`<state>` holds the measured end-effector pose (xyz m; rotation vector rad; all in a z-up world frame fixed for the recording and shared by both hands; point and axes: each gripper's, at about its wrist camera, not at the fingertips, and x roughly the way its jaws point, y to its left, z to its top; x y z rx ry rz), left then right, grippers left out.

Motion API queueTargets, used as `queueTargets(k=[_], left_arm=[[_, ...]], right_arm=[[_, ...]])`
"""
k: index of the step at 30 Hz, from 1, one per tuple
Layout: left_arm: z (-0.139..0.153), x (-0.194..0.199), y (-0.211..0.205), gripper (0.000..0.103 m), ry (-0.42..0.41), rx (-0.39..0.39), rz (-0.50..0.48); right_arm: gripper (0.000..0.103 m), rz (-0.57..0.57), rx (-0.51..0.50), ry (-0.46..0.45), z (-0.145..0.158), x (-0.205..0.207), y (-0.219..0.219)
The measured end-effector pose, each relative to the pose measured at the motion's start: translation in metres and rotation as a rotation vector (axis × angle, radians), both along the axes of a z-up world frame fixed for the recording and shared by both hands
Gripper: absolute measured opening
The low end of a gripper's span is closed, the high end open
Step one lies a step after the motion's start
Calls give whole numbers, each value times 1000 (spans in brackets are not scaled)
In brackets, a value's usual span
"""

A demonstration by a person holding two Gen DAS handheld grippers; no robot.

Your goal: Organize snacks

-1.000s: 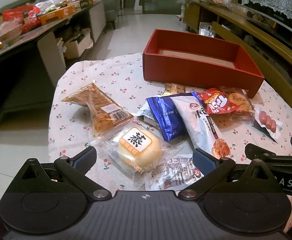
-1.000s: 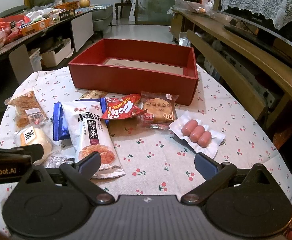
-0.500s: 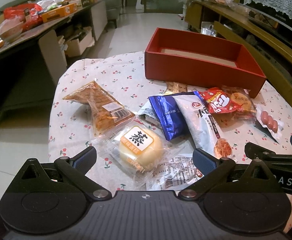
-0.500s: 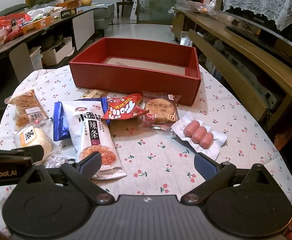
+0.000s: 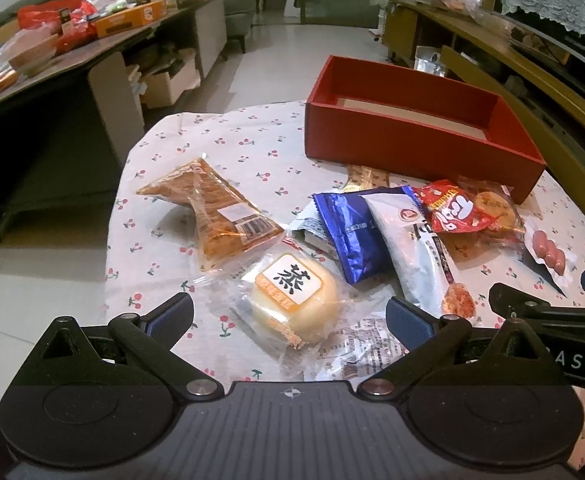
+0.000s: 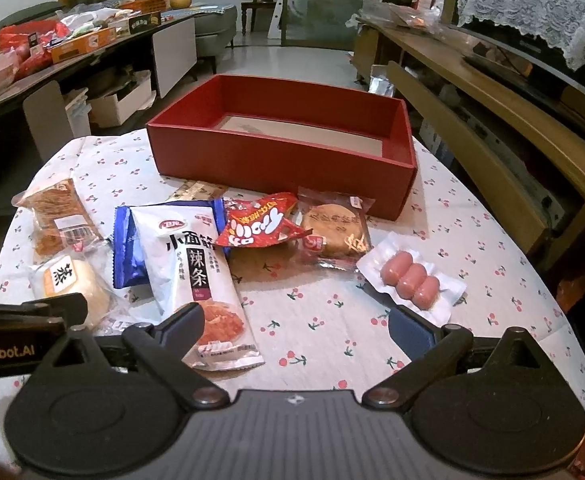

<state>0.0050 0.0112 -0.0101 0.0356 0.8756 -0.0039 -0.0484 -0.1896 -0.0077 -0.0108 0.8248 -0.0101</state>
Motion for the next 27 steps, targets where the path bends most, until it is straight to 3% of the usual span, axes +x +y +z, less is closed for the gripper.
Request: queueTargets(k=[17, 27], left_arm=[[2, 6, 10, 103, -12, 21, 41], [-1, 16, 24, 103, 34, 1, 83]], right_arm=[[101, 44, -3, 7, 0, 16, 13], [101, 103, 41, 32, -1, 25, 16]])
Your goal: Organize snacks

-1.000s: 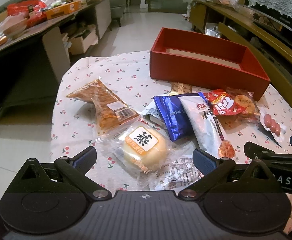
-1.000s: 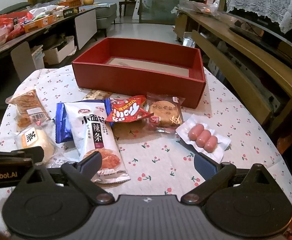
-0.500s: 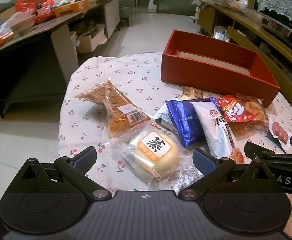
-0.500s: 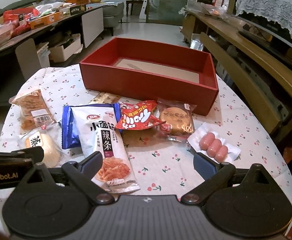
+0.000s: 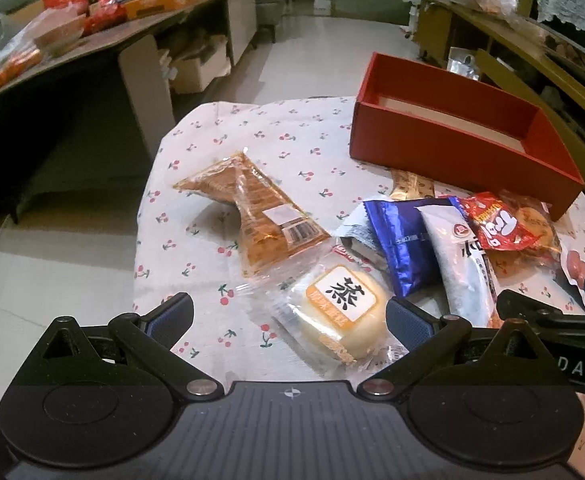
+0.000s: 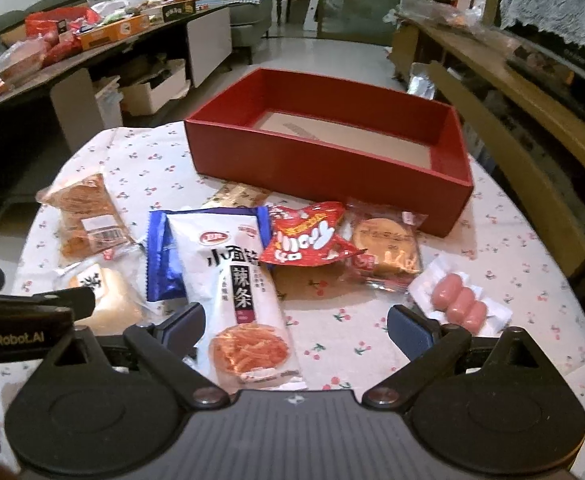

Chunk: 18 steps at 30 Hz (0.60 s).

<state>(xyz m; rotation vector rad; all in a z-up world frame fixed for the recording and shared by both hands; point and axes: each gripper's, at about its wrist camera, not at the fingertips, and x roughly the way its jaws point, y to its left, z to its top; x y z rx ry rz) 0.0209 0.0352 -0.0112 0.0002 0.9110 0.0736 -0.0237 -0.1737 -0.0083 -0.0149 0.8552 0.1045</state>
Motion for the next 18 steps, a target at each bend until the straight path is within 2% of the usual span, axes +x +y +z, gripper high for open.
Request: queueTargets(k=[14, 17, 18], left_arm=[[2, 7, 16, 103, 15, -24, 58], [1, 9, 16, 103, 20, -22, 61], [0, 10, 16, 103, 21, -17, 62]], right_arm=[[100, 141, -15, 75, -20, 34, 29], [93, 174, -32, 102, -31, 42, 38], [77, 179, -32, 108, -33, 43, 40]])
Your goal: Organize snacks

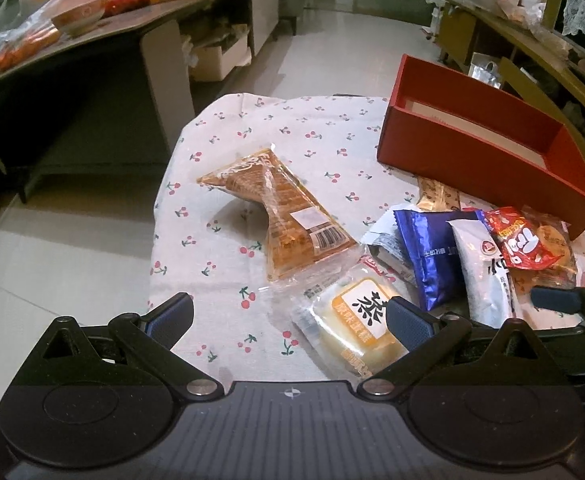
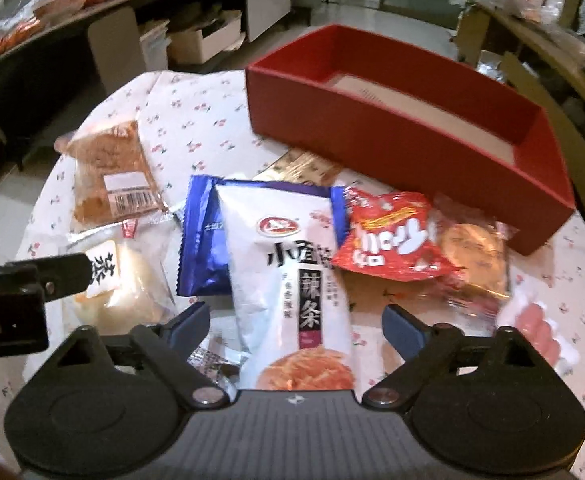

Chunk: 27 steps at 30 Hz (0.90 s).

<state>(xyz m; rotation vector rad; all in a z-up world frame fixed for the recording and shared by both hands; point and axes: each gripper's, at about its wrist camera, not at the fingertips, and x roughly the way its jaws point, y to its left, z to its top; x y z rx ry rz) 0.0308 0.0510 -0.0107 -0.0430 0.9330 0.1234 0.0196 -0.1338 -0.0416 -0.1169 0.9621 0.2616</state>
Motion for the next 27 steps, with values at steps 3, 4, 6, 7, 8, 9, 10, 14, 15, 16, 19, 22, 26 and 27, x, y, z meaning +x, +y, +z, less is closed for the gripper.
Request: queueTargets(k=[3, 4, 6, 7, 8, 9, 10, 14, 15, 16, 19, 22, 26, 27], left_arm=[[-2, 1, -1, 103, 6, 8, 0], [-3, 2, -2, 103, 9, 11, -3], [-3, 2, -4, 103, 13, 18, -7], [-4, 2, -4, 103, 12, 22, -10], [-4, 2, -5, 103, 12, 24, -12], [-4, 2, -6, 103, 12, 27, -15], [-4, 3, -7, 103, 13, 30, -16], [-6, 4, -11, 103, 19, 33, -24], [-6, 4, -12, 103, 19, 35, -26], [-7, 4, -13, 103, 18, 38, -30], [-8, 5, -15, 103, 21, 42, -34], [-9, 7, -17, 103, 22, 46, -37], [-11, 10, -20, 103, 23, 49, -40], [-12, 11, -20, 103, 24, 46, -39]], right_arm=[[56, -7, 13, 34, -5, 3, -2], [54, -6, 21, 36, -5, 2, -3], [51, -1, 36, 44, -4, 0, -6], [50, -1, 45, 47, -3, -1, -7], [50, 2, 55, 50, -2, -3, -9], [49, 5, 61, 51, -1, -5, -10], [48, 6, 65, 51, 0, -7, -11], [46, 8, 73, 51, 2, -12, -14], [46, 7, 73, 49, 2, -13, -15], [46, 7, 76, 49, 3, -14, -16], [45, 0, 95, 50, 4, -15, -21], [45, -8, 109, 51, 6, -17, -25], [45, -16, 115, 50, 8, -20, -30], [45, -19, 120, 51, 8, -20, -32]])
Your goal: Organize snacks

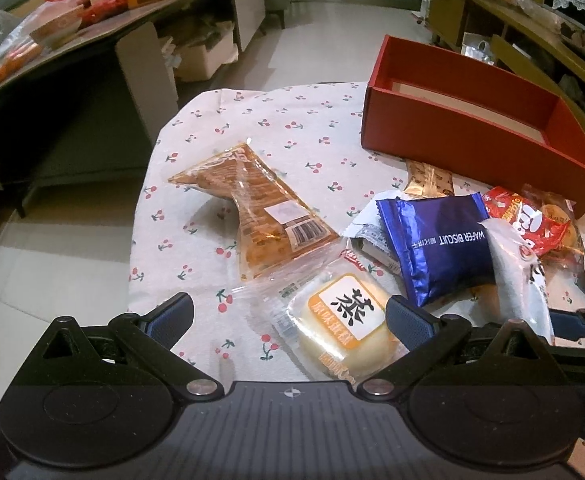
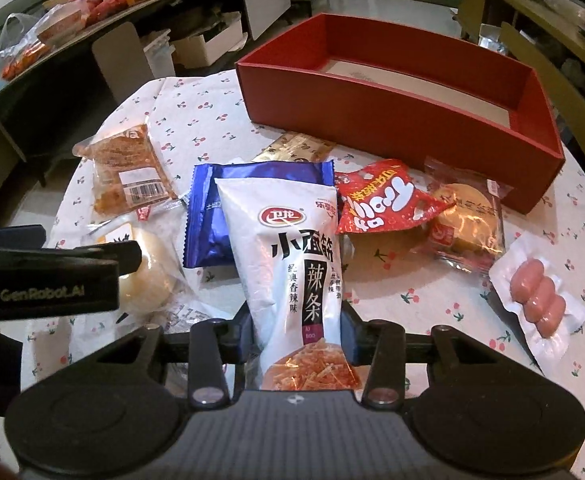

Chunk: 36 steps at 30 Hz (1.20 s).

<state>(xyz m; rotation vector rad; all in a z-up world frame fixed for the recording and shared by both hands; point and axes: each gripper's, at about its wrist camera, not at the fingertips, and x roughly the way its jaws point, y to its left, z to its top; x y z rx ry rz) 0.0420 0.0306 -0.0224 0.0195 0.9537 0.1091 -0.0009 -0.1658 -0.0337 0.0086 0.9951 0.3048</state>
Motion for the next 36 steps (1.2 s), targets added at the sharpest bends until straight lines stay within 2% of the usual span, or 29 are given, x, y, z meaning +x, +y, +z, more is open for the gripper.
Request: queueTargets(k=[9, 14, 23, 31, 36], left_arm=[[-13, 23, 6, 100, 59, -113, 47], [-21, 26, 3, 97, 92, -101, 50], [-14, 8, 4, 91, 102, -103, 9], [-1, -4, -5, 88, 59, -62, -37], [1, -3, -9, 83, 56, -67, -53]], right_arm=[[45, -51, 27, -4, 7, -3, -20], [45, -52, 38, -11, 10, -6, -22], [45, -49, 31, -42, 17, -13, -21], [45, -42, 5, -85, 27, -18, -19], [45, -44, -2, -101, 30, -20, -18]])
